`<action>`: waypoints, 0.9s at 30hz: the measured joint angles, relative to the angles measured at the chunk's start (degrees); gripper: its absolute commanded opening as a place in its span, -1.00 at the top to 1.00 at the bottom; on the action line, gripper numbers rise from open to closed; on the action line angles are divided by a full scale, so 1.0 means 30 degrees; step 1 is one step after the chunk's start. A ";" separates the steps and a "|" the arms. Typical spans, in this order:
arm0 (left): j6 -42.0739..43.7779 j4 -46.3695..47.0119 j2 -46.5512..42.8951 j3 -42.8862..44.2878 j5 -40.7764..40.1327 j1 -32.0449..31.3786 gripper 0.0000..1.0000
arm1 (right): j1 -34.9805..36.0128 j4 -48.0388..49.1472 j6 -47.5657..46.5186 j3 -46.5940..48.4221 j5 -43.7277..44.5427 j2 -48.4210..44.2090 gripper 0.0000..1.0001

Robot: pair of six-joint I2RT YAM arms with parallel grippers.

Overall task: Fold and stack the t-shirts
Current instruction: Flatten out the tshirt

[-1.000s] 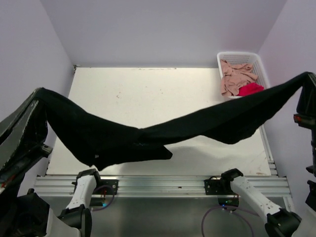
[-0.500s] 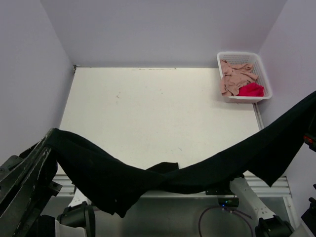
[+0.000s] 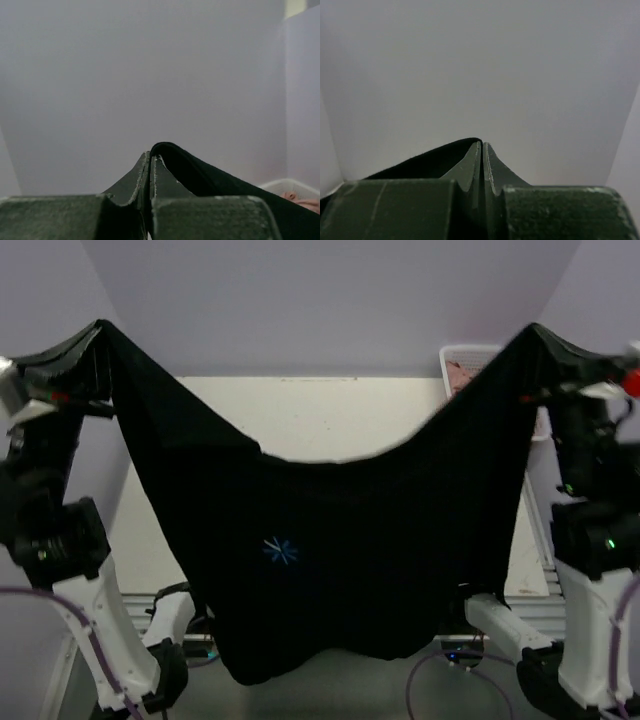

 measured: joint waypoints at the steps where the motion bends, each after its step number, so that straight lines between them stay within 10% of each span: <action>1: 0.0444 0.0000 0.0525 -0.1202 -0.0539 -0.0117 1.00 | -0.0007 0.0000 0.0044 -0.0481 0.0211 0.0954 1.00; 10: 0.3891 -0.3075 0.5034 -0.5093 -0.5202 -0.2667 1.00 | -0.0029 -0.2339 0.0248 -0.3861 0.1224 0.6419 1.00; 27: 0.2375 -0.1916 -0.2929 0.5202 -0.1800 -0.3330 1.00 | -0.0262 -0.1712 0.1078 0.2164 -0.0962 -0.4991 1.00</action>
